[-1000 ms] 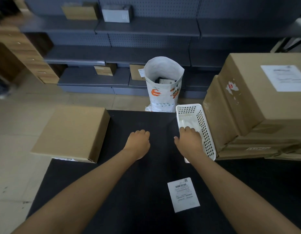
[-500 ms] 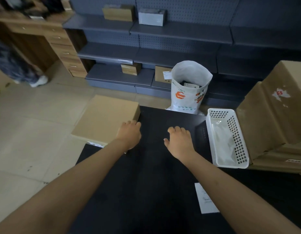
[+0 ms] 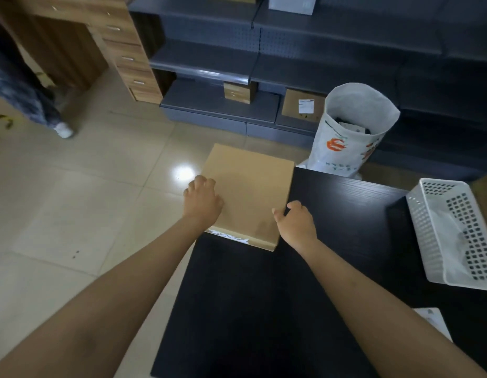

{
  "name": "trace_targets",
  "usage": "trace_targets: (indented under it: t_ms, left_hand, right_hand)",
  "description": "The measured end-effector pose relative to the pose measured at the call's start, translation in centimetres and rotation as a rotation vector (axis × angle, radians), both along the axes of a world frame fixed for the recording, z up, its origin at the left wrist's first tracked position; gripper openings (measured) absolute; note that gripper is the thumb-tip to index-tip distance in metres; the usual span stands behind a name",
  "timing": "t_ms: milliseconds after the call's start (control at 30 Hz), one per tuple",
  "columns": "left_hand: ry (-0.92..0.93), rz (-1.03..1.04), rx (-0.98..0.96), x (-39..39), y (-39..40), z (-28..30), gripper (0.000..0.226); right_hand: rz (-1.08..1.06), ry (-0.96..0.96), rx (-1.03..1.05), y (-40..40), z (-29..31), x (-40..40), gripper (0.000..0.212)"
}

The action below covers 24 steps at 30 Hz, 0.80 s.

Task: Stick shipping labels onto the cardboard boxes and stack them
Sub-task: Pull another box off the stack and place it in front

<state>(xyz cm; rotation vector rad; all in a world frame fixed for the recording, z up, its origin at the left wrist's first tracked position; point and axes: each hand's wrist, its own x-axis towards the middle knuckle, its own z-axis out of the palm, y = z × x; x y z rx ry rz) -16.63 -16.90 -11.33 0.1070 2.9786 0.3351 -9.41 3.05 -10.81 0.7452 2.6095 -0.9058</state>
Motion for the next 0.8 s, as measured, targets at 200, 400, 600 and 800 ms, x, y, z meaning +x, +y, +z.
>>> trace_targets:
  t_ms: [200,400,600,800]
  left_hand:
    - [-0.102,0.346,0.197,-2.1,-2.6,-2.0,0.057]
    - [-0.252,0.359,0.476,-2.6,-3.5,-4.7,0.053]
    - [-0.212,0.34,0.453,-2.4,-2.5,-3.9,0.05]
    - [-0.217,0.33,0.464,-1.6,-0.1,-2.5,0.051]
  right_hand:
    - [-0.308,-0.064,-0.217,-1.7,-2.7,-1.9,0.065]
    - [-0.426,-0.086,-0.282,-2.7,-4.2,-2.3,0.062]
    - [-0.438,-0.062,-0.212,-2.1,-4.3,-2.4,0.061]
    - [-0.465,-0.019,-0.174,-0.3,-3.3,-1.2,0.06]
